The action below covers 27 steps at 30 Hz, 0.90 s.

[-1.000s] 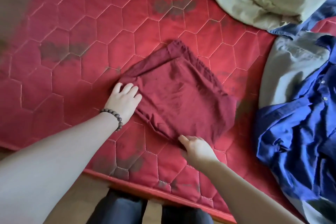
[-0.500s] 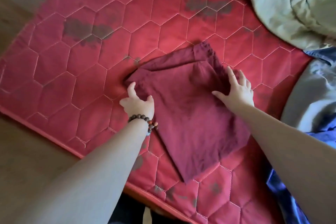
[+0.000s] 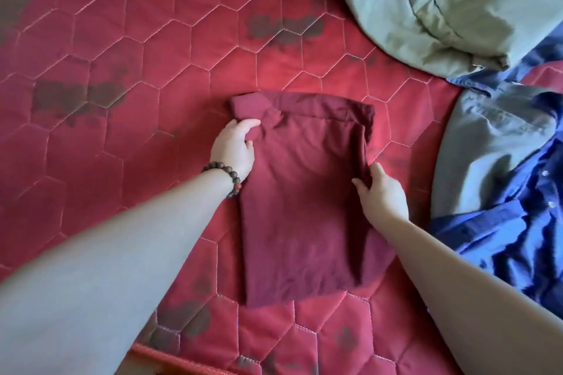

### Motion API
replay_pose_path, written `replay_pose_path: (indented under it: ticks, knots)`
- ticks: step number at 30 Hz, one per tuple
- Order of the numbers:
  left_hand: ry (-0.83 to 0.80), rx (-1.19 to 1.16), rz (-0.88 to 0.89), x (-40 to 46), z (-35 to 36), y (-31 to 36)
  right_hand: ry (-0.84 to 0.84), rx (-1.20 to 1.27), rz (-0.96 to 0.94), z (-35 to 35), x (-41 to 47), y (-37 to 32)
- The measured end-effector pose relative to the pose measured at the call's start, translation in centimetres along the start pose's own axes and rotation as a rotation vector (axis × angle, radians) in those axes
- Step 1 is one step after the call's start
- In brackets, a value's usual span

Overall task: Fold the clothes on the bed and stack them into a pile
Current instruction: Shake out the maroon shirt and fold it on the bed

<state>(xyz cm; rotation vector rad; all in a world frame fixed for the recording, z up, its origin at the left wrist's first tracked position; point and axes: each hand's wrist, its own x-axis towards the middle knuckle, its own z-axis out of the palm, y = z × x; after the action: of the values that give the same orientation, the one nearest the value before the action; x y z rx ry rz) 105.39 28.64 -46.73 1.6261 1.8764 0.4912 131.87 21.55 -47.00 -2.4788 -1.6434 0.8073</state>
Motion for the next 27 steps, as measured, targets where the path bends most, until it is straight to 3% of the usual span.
replay_pose_path:
  ticks: [3, 6, 14, 18, 24, 27]
  knots:
    - [-0.044, 0.006, 0.172, 4.0, 0.4, 2.7, 0.070, 0.109, -0.032, -0.9, -0.7, 1.8]
    - [-0.072, 0.046, 0.228, 5.9, 0.8, 4.7, 0.069, 0.205, 0.023, -1.7, -1.4, 3.3]
    - [-0.269, 0.325, 0.515, -2.4, 3.8, 3.7, -0.238, 0.288, 0.313, -2.6, -4.4, 5.1]
    - [-0.393, 0.435, 0.478, -5.6, 5.0, 2.0, -0.323, 0.331, 0.289, -3.2, -6.0, 5.6]
    - [-0.476, 0.568, 0.453, -5.4, 5.1, 1.1, -0.404, 0.752, 0.354, -4.4, -8.1, 6.3]
    - [-0.485, 0.601, 0.444, -5.6, 5.2, 1.1, -0.411, 0.758, 0.412, -4.8, -8.8, 6.7]
